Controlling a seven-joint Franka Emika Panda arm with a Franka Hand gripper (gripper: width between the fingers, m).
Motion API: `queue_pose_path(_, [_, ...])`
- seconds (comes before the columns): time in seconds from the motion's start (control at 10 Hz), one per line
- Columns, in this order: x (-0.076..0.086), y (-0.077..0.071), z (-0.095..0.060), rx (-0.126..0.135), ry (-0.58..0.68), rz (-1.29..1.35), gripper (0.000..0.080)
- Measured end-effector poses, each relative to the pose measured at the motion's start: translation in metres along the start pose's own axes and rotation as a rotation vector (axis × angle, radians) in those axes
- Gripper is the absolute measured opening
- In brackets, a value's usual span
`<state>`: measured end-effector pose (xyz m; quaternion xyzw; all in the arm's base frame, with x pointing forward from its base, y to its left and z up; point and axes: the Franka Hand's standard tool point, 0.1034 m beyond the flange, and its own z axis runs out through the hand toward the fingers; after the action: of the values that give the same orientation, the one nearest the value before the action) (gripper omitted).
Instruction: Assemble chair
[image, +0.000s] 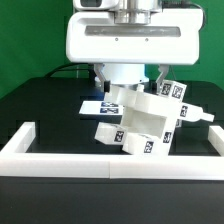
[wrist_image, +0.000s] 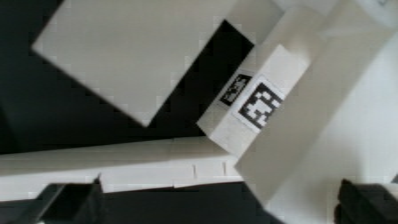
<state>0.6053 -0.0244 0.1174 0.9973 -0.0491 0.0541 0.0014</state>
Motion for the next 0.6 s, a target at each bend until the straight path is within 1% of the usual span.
queue_pose_path(0.2, [0.001,0.004,0.005,-0.007,0.004,0.004,0.0649])
queue_pose_path(0.4, [0.001,0.012,0.016,-0.019,0.006,0.012,0.0649])
queue_pose_path(0.6, [0.004,0.016,0.018,-0.026,0.022,0.017,0.0649])
